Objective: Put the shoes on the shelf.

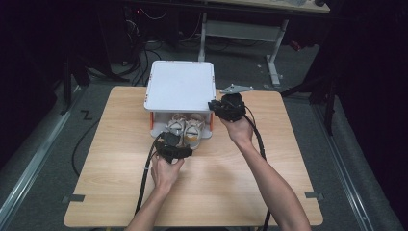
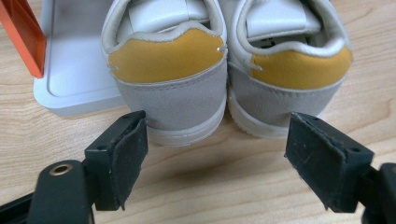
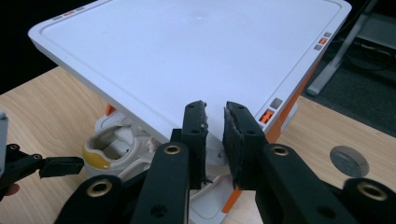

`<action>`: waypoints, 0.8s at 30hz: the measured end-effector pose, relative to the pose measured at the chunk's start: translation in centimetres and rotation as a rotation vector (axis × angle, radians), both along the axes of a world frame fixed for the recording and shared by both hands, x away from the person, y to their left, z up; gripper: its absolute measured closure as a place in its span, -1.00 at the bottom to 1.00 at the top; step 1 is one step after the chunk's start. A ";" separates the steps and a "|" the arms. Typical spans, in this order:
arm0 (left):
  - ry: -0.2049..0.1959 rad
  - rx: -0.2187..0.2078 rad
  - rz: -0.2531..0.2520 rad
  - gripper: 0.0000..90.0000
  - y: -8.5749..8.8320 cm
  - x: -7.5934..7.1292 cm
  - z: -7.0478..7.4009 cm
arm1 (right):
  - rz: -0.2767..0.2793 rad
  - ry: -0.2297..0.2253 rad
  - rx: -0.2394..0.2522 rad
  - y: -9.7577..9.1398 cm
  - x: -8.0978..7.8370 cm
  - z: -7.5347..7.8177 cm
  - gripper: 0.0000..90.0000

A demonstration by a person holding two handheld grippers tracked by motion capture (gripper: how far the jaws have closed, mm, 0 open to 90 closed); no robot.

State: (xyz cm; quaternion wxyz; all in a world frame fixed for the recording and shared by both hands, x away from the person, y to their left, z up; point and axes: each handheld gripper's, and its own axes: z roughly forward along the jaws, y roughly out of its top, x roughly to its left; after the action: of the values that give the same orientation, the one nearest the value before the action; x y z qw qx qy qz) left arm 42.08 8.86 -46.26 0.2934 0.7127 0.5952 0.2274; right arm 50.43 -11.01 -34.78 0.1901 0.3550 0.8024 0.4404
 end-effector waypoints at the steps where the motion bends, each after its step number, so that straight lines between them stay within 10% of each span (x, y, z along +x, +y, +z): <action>1: -0.001 -0.002 0.002 -0.51 0.0 0.0 0.0 | -0.001 0.001 -0.004 0.1 0.1 0.0 0.75; 24: -0.009 0.002 0.029 -0.48 -1.3 2.9 0.2 | 0.015 0.051 -0.014 0.1 0.8 0.3 0.88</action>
State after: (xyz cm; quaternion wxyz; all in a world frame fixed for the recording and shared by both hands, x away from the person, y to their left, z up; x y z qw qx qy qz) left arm 45.00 7.54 -46.05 0.2921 0.7033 0.6038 0.2355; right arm 51.27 -10.88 -34.50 0.1689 0.3588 0.8127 0.4270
